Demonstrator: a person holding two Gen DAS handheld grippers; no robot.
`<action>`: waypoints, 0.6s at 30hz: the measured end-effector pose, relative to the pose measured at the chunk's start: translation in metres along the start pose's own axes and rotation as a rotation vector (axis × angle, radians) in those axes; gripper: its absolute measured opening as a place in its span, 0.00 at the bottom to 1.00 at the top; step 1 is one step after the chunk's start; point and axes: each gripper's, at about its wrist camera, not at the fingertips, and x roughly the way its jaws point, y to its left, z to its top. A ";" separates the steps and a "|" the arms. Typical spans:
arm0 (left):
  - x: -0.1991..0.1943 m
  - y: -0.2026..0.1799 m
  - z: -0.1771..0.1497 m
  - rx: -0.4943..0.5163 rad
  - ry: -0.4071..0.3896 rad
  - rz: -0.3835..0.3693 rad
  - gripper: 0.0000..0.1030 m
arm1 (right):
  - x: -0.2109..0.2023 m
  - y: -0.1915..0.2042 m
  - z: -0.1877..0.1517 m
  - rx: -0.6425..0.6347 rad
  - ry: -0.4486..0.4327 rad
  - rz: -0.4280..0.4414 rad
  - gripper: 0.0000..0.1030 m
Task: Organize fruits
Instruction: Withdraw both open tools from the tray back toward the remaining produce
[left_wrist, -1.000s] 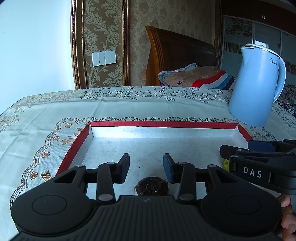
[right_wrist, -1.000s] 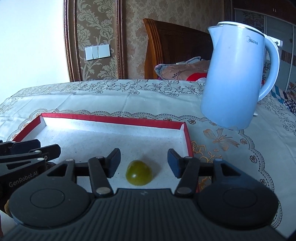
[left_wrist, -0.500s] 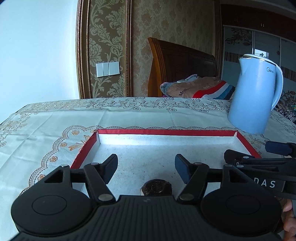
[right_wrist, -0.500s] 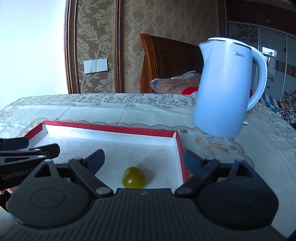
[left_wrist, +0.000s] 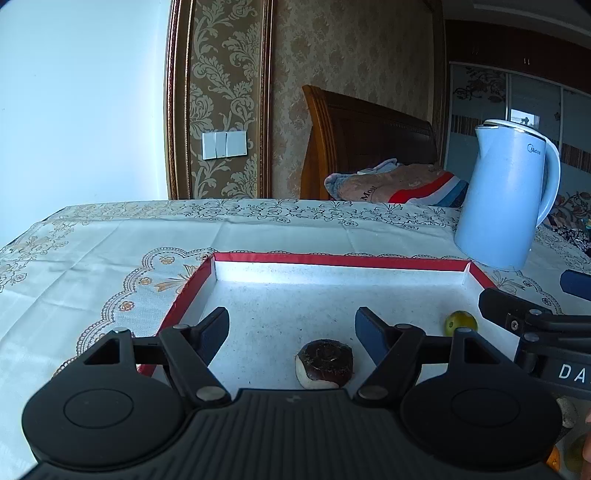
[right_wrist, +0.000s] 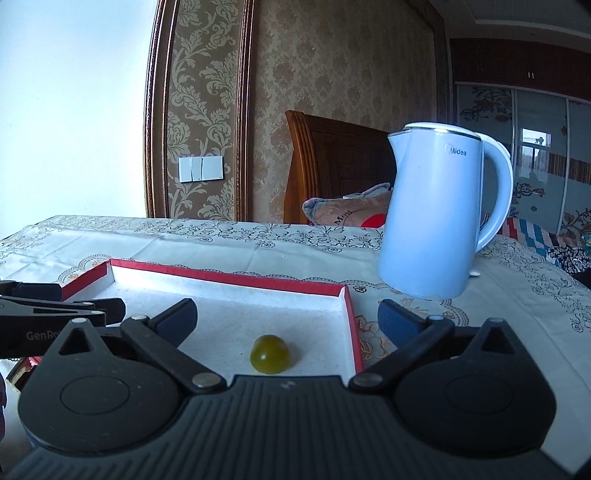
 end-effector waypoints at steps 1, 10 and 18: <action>-0.002 0.000 -0.001 0.000 -0.007 0.001 0.73 | -0.004 -0.001 -0.001 0.004 -0.007 0.002 1.00; -0.030 0.007 -0.014 -0.001 -0.033 -0.050 0.73 | -0.027 -0.010 -0.014 0.056 -0.035 0.006 1.00; -0.058 0.025 -0.034 -0.030 -0.041 -0.069 0.77 | -0.043 -0.022 -0.024 0.124 -0.035 0.076 1.00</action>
